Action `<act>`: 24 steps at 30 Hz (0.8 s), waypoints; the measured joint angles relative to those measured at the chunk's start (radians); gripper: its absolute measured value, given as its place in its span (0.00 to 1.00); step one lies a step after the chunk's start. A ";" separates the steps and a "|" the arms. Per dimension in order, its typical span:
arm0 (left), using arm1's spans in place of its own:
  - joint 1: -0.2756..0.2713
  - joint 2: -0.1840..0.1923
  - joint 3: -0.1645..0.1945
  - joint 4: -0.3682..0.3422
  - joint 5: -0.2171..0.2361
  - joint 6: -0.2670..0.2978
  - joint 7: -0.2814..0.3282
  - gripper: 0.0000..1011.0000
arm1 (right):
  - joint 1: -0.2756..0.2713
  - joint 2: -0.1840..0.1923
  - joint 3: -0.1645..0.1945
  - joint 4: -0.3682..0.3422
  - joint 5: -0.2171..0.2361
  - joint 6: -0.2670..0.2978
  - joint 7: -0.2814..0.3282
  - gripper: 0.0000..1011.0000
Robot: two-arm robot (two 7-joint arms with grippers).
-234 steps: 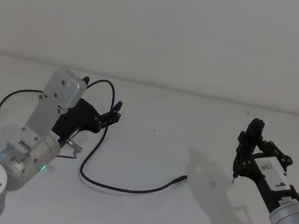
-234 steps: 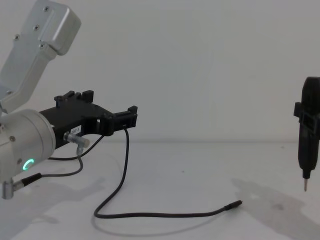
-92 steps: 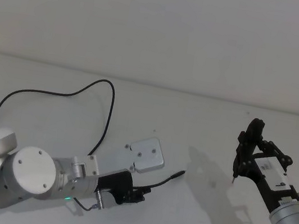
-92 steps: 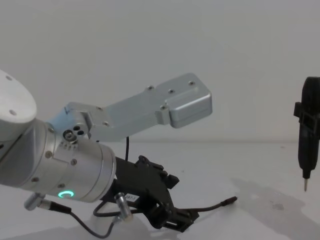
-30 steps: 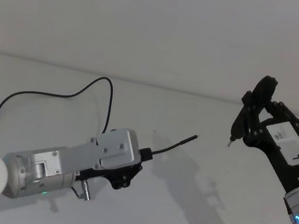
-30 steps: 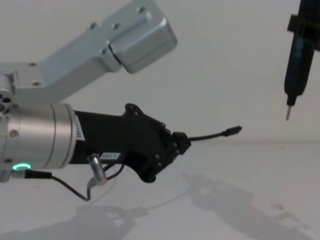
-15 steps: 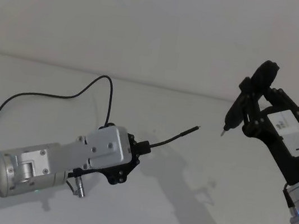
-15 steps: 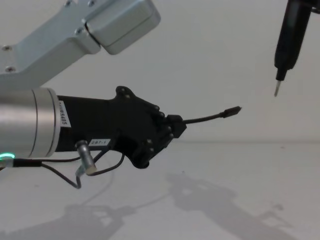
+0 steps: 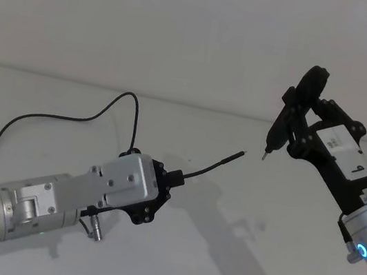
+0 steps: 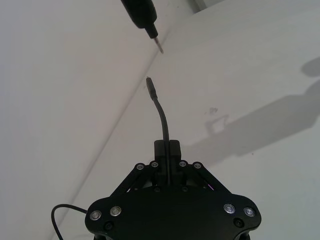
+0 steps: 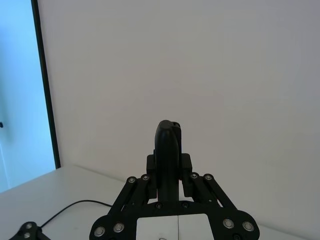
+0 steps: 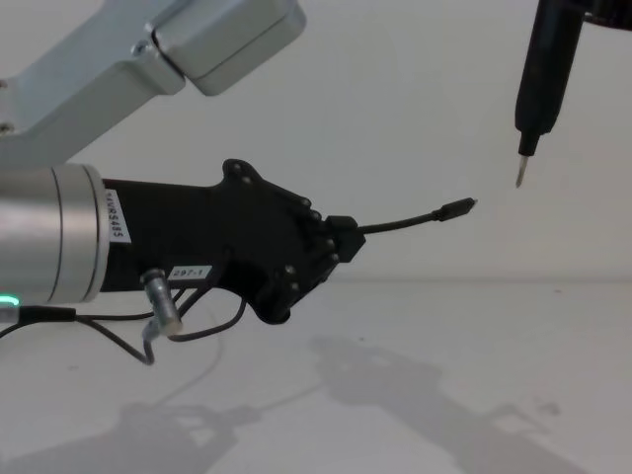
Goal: Pick up the data cable with the one hand.
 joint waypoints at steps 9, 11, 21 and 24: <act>0.002 0.002 -0.002 -0.003 0.000 -0.004 0.001 0.04 | 0.043 -0.006 -0.015 0.050 -0.014 0.002 0.011 0.27; 0.002 0.002 -0.003 -0.003 0.000 -0.005 0.002 0.04 | 0.052 -0.008 -0.017 0.061 -0.017 0.003 0.013 0.27; 0.003 0.003 -0.004 -0.004 0.000 -0.006 0.002 0.04 | 0.076 -0.014 -0.023 0.093 -0.021 0.008 0.017 0.27; 0.003 0.003 -0.004 -0.004 0.000 -0.007 0.002 0.04 | 0.081 -0.016 -0.024 0.101 -0.021 0.008 0.019 0.27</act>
